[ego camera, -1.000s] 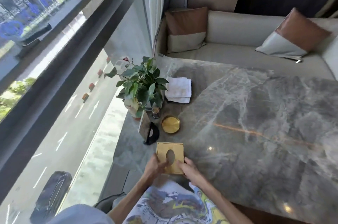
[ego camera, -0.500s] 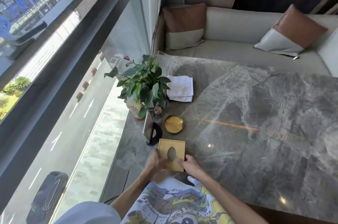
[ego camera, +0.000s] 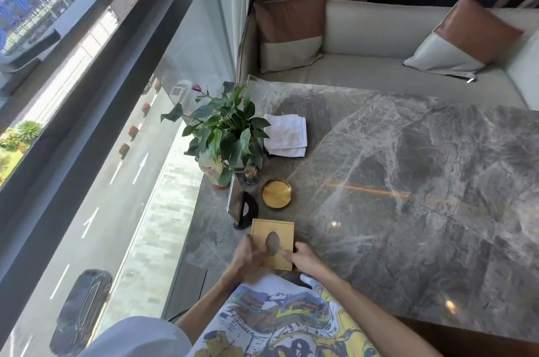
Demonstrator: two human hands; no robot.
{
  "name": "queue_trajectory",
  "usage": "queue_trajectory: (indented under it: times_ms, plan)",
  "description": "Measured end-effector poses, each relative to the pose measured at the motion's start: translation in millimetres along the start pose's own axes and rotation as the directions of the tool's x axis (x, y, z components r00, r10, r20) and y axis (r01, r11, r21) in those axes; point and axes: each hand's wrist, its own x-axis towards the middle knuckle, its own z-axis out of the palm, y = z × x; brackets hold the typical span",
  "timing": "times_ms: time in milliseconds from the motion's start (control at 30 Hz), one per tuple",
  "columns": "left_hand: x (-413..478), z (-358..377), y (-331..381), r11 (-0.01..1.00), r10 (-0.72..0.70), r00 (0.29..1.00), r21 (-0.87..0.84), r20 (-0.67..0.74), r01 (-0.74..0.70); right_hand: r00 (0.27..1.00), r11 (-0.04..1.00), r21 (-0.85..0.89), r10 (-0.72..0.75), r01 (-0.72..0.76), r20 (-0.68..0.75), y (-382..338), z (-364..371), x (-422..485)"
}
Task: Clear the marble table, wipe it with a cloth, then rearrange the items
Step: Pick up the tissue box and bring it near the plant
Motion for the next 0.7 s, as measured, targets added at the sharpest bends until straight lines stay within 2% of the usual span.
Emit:
queue_trajectory:
  times_ms: [233, 333, 400, 433, 467, 533, 600, 700]
  plan:
    - [-3, -3, 3, 0.998, 0.052, 0.999, -0.022, -0.004, -0.052, 1.0, 1.0, 0.008, 0.019, -0.019, 0.002, 4, 2, 6]
    - [-3, -3, -5, 0.986, 0.129, 0.991, -0.106, 0.022, -0.126, 1.0, 1.0, -0.019, 0.025, -0.025, 0.004, 9, 2, 8]
    - [-5, -5, -14, 0.98, 0.174, 0.984, -0.111, 0.048, -0.168, 0.999, 0.99, -0.132, -0.044, 0.04, -0.028, 12, 0, 9]
    - [-5, -6, -19, 0.974, 0.227, 0.973, -0.023, 0.041, -0.226, 0.993, 0.969, -0.229, -0.11, 0.097, -0.045, 11, -2, 8]
    - [-2, -6, -29, 0.944, 0.302, 0.953, 0.132, 0.035, -0.304, 0.976, 0.917, -0.359, -0.209, 0.173, -0.063, 9, -4, 4]
    - [-4, -7, -41, 0.789, 0.482, 0.876, 0.421, 0.029, -0.448, 0.919, 0.731, -0.618, -0.393, 0.288, -0.037, 7, -6, -3]
    - [-6, -9, -46, 0.657, 0.57, 0.818, 0.554, 0.079, -0.511, 0.897, 0.563, -0.767, -0.44, 0.309, 0.038, 11, -5, -1]
    - [-3, -7, -49, 0.637, 0.456, 0.872, 0.618, 0.181, -0.461, 0.913, 0.467, -0.834, -0.394, 0.295, 0.102, 11, -1, -1]
